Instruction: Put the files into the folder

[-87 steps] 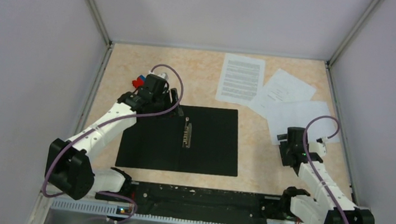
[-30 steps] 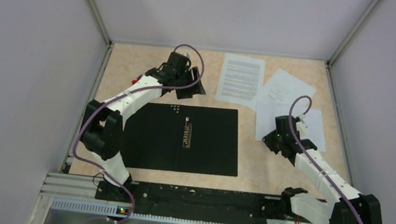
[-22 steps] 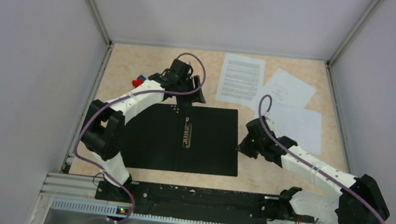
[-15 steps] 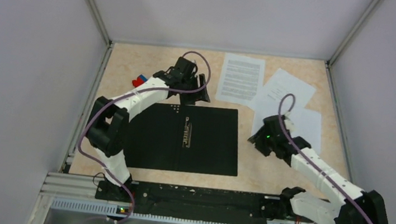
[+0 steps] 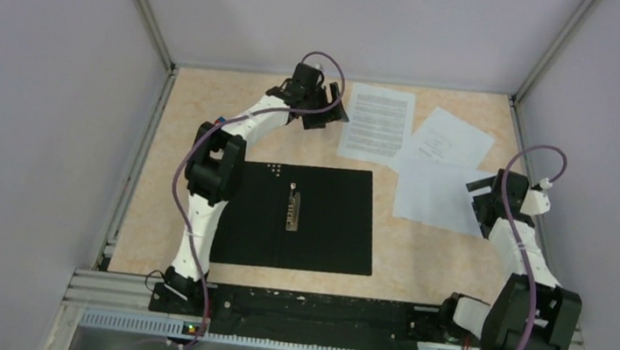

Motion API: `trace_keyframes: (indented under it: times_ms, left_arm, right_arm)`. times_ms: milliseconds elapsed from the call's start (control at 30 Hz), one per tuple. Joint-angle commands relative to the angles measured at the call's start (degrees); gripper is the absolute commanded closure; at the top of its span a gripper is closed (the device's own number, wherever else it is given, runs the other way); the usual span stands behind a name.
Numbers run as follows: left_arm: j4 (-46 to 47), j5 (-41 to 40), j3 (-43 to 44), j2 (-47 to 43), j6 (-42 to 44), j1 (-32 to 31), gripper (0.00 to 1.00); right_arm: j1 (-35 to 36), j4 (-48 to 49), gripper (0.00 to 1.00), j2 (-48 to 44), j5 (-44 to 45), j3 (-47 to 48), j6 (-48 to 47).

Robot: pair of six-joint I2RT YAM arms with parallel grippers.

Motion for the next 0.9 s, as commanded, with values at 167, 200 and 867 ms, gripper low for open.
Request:
trace_keyframes:
  times_ms: [167, 200, 867]
  left_arm:
    - [4.97, 1.52, 16.5, 11.32, -2.36, 1.07, 0.17]
    - [5.26, 1.16, 17.69, 12.28, -3.29, 1.11, 0.17]
    - [12.46, -11.92, 19.52, 17.18, -13.59, 0.77, 0.14]
  right_arm:
    - [-1.31, -8.79, 0.05, -4.58, 5.27, 1.65, 4.74]
    - [-1.3, -11.11, 0.04, -5.68, 5.54, 1.8, 4.68]
    - [-1.29, -0.42, 0.01, -1.52, 2.31, -7.45, 7.59]
